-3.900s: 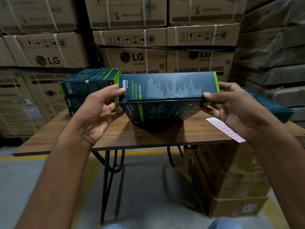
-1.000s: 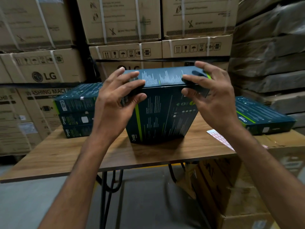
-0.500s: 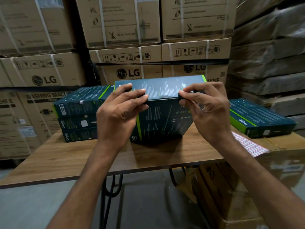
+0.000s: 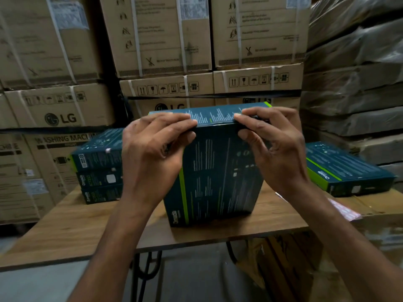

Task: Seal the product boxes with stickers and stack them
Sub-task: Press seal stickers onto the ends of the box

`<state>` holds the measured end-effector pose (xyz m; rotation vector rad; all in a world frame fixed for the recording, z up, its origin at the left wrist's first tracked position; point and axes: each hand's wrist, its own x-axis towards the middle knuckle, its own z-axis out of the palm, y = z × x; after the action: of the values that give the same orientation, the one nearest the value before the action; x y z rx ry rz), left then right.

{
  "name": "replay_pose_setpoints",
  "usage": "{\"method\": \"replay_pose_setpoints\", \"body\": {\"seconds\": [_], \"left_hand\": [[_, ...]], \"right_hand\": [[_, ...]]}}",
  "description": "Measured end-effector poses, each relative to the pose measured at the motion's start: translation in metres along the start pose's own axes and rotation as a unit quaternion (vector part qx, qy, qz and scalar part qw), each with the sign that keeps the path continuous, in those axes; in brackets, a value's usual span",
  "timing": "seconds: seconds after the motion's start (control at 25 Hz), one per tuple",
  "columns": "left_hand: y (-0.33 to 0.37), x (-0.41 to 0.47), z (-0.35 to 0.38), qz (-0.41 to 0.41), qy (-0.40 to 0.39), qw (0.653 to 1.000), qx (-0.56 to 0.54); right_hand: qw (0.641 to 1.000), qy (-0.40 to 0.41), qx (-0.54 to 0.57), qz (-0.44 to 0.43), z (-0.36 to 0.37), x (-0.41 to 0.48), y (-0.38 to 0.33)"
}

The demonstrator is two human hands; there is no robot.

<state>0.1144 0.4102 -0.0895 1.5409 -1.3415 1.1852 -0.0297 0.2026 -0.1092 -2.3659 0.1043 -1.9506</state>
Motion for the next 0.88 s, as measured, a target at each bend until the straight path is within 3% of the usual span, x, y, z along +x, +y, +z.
{"method": "replay_pose_setpoints", "body": {"seconds": [0.56, 0.76, 0.88], "left_hand": [[-0.012, 0.014, 0.024, -0.052, 0.030, 0.997, -0.042], [-0.006, 0.021, -0.002, -0.032, -0.059, 0.997, -0.028], [-0.002, 0.040, -0.017, 0.005, -0.160, 0.986, 0.048]], "right_hand": [[0.999, -0.001, 0.043, 0.034, 0.020, 0.014, 0.005], [0.998, 0.024, 0.052, 0.024, 0.010, 0.006, 0.002], [0.998, 0.031, 0.050, 0.015, 0.004, -0.001, -0.002]]}}
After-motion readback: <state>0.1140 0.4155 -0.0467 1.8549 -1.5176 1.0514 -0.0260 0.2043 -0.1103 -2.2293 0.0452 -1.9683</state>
